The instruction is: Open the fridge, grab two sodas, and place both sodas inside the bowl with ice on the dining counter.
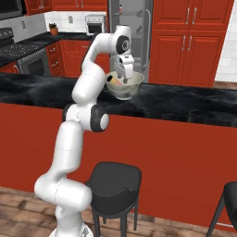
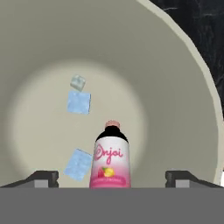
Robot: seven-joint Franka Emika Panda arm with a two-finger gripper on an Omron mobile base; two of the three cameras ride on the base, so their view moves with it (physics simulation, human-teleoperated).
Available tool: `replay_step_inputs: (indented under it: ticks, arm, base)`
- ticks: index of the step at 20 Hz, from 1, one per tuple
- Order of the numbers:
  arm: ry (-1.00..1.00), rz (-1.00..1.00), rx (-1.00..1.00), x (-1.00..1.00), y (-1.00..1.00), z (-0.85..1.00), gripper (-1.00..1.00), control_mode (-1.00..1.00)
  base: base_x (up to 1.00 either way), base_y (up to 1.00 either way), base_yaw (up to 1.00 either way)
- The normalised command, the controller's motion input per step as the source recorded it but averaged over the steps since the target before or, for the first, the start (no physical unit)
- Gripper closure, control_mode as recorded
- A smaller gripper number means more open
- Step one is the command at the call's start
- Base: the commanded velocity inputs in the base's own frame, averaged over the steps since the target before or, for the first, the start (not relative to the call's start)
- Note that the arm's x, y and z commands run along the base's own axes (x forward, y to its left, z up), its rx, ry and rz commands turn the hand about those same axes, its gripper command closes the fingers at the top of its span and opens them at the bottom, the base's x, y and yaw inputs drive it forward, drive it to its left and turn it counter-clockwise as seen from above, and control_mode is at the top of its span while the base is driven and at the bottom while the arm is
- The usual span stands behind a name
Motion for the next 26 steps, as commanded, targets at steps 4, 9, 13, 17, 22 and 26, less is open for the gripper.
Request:
replay_step_inputs:
  ticks: [4,9,13,17,22,26]
  arm:
    - [0.0,-0.01,0.0,-0.09,0.0,0.36,-1.0,-1.0]
    - [-0.01,-0.05,0.0,-0.39,0.02,0.44,-1.0,-1.0]
    - [0.0,-0.06,0.0,-0.62,0.0,0.24,-1.0,-1.0]
    - [-0.02,-0.07,0.06,-0.81,0.0,0.07,-1.0,-1.0]
    - [-0.09,-0.08,0.15,-0.98,-0.08,0.0,-1.0,-1.0]
    - [-0.08,-0.09,0.16,-1.0,-0.09,0.0,-1.0,-1.0]
  base:
    - [0.0,0.0,0.0]
    - [0.0,0.0,0.0]
    - [0.0,0.0,0.0]
    - [0.0,0.0,0.0]
    - [0.0,0.0,0.0]
    - [0.0,0.0,0.0]
